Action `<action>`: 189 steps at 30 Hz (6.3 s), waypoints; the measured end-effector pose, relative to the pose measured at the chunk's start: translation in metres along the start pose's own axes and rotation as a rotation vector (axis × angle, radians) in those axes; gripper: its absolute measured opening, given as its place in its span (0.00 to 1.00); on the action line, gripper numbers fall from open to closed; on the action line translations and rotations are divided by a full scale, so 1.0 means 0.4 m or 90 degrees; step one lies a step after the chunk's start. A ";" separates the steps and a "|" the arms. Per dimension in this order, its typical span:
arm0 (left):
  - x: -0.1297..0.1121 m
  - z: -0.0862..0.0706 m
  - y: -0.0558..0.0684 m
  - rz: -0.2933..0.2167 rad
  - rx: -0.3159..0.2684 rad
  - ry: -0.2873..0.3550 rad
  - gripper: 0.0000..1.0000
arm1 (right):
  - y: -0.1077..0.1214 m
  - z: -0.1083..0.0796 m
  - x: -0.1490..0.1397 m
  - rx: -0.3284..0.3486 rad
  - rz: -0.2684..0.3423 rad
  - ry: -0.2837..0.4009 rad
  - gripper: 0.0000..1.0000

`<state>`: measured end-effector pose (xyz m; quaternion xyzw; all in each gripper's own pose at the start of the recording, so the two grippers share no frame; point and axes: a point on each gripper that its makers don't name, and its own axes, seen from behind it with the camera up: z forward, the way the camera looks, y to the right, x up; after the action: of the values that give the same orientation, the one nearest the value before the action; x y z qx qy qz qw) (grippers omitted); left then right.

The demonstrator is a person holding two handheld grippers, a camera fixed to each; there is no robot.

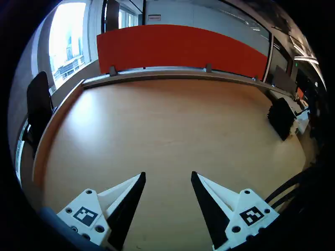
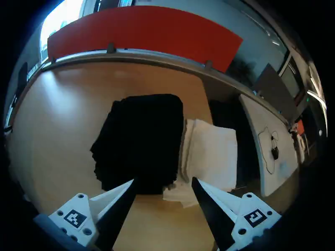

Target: Fold towel

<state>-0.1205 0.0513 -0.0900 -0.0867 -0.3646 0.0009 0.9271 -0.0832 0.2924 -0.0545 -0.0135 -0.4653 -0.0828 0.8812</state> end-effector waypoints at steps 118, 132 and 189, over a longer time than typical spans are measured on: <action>0.517 -0.098 -0.102 -0.037 0.065 0.437 0.80 | -0.600 -0.438 0.593 0.047 0.143 0.569 0.97; 0.435 -0.049 -0.086 0.000 0.072 0.463 0.80 | -0.647 -0.437 0.580 0.057 0.130 0.576 0.97; 0.174 0.110 -0.139 -0.015 0.106 0.490 0.79 | -0.775 -0.345 0.473 0.058 0.059 0.575 0.97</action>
<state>-0.1025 0.0082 -0.0025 -0.0007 0.0101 -0.0127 0.9999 0.0850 -0.0525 0.0064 0.0418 -0.0364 -0.0199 0.9983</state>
